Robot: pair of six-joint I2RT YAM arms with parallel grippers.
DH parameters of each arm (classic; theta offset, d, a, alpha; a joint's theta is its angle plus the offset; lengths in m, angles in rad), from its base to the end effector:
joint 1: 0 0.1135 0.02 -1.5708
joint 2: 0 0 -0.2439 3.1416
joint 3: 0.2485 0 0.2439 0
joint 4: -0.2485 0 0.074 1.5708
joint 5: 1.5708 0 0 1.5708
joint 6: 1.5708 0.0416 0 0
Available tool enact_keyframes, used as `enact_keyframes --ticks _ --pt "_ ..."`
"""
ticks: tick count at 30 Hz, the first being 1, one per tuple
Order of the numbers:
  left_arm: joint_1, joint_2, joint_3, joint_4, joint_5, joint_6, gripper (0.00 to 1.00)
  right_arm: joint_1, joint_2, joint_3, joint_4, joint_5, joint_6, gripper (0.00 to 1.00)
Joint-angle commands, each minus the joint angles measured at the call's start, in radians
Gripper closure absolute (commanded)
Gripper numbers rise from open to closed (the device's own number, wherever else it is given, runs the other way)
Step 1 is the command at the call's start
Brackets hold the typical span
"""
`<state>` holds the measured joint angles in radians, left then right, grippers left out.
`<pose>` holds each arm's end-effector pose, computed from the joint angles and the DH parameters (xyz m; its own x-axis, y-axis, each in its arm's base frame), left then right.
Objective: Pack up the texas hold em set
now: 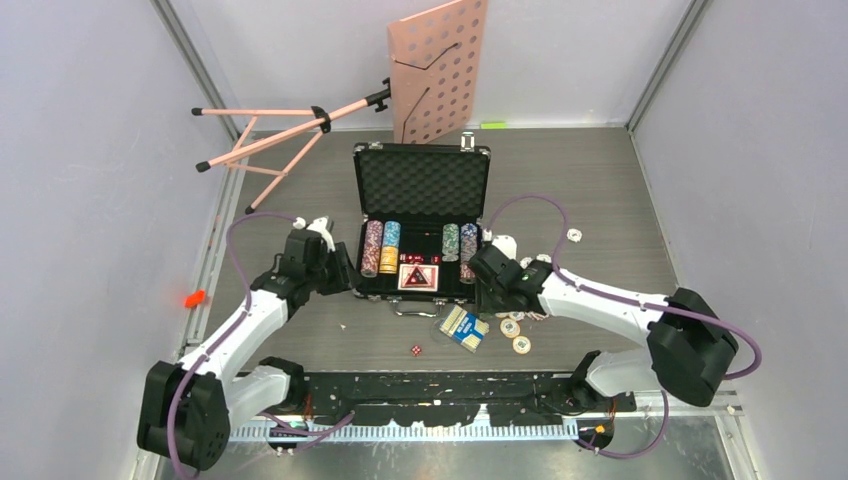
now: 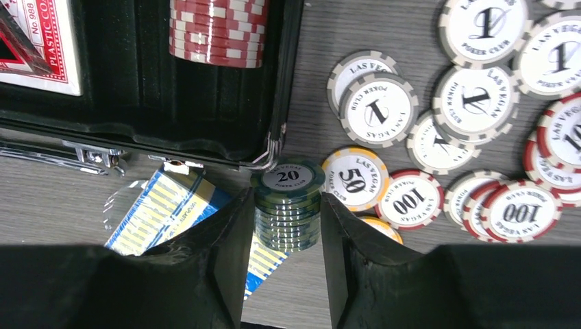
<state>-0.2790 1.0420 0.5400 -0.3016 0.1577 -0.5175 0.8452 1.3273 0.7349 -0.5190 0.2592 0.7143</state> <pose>0.2029 -0.0649 0.1801 -0.7878 -0.2825 -0.5473 -0.0149 0.8971 -0.4416 0.1682 0.1736 0.1656 -0.8737 -0.0307 -0.4855 -0.0997 0.9881 0.1169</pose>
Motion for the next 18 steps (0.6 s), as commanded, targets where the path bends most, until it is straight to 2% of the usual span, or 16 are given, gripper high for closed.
enact_keyframes --ticks 1,8,10,12,14,18 --pt "0.004 -0.056 0.011 -0.029 -0.003 -0.001 0.58 0.007 -0.094 0.059 -0.062 0.065 0.023 0.62" --pt "0.004 -0.091 -0.003 -0.028 0.004 -0.013 0.55 0.008 -0.123 0.106 -0.123 0.067 0.025 0.62" --pt "0.004 -0.087 -0.003 -0.028 0.009 -0.013 0.52 0.008 -0.098 0.102 -0.124 0.07 0.032 0.55" --pt "0.004 -0.086 -0.003 -0.03 0.014 -0.015 0.47 0.008 -0.068 0.095 -0.122 0.068 0.042 0.42" --pt "0.004 -0.089 -0.003 -0.031 0.017 -0.017 0.43 0.009 -0.042 0.084 -0.109 0.062 0.044 0.38" --pt "0.004 -0.094 -0.008 -0.031 0.022 -0.022 0.33 0.01 0.007 0.061 -0.075 0.039 0.043 0.36"
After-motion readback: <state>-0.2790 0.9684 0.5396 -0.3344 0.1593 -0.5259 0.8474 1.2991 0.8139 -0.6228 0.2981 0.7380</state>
